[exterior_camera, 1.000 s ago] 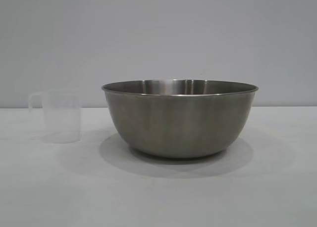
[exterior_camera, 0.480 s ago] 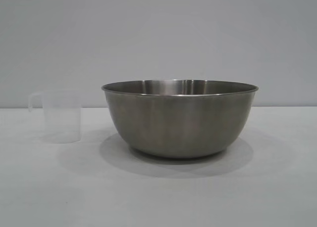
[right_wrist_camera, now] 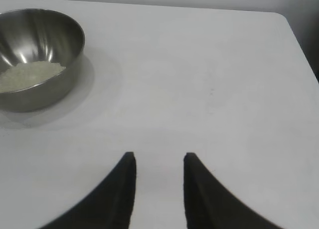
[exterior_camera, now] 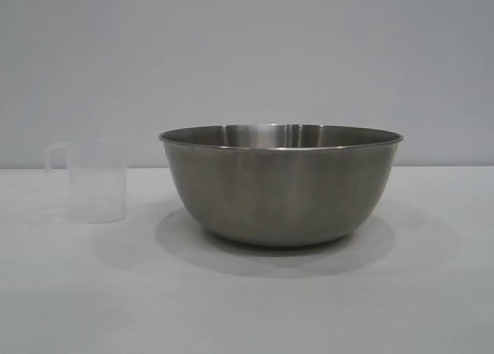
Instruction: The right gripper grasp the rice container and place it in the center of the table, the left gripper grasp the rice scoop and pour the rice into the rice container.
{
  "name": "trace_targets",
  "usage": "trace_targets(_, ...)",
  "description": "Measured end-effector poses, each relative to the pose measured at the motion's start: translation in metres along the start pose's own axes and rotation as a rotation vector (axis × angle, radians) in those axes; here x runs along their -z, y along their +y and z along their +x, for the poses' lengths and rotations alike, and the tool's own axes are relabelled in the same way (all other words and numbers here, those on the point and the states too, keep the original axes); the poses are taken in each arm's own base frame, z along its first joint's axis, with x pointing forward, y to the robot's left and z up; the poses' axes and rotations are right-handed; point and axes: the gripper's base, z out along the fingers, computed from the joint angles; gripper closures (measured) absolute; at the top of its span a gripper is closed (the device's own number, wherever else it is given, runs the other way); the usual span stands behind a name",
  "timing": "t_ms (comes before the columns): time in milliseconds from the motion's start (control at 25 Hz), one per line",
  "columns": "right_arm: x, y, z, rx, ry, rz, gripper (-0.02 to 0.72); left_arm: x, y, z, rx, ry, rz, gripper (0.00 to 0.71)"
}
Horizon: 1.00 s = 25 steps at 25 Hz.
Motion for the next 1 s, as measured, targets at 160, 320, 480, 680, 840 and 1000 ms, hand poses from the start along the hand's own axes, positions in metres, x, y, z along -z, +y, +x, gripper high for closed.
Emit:
trace_targets(160,0.0000,0.0000,0.0000,0.000,0.000,0.000,0.473,0.0073,-0.0016,0.0050,0.061,-0.056,-0.105,0.219)
trace_targets(320,0.0000,0.0000,0.0000,0.000,0.000,0.000,0.473,0.0078,-0.0023,0.0056,0.097,-0.057,-0.164,0.219)
trace_targets(480,0.0000,0.0000,0.0000,0.000,0.000,0.000,0.473,0.0078,-0.0024,0.0056,0.101,-0.057,-0.170,0.219)
trace_targets(680,0.0000,0.0000,0.0000,0.000,0.000,0.000,0.473,0.0080,-0.0025,0.0058,0.101,-0.058,-0.170,0.219)
trace_targets(840,0.0003,-0.0003,0.0002,0.016,-0.001,-0.026,0.473,0.0080,-0.0025,0.0058,0.101,-0.058,-0.170,0.219)
trace_targets(1000,0.0004,-0.0004,0.0002,0.022,-0.001,-0.036,0.473,0.0080,-0.0025,0.0058,0.101,-0.058,-0.170,0.219)
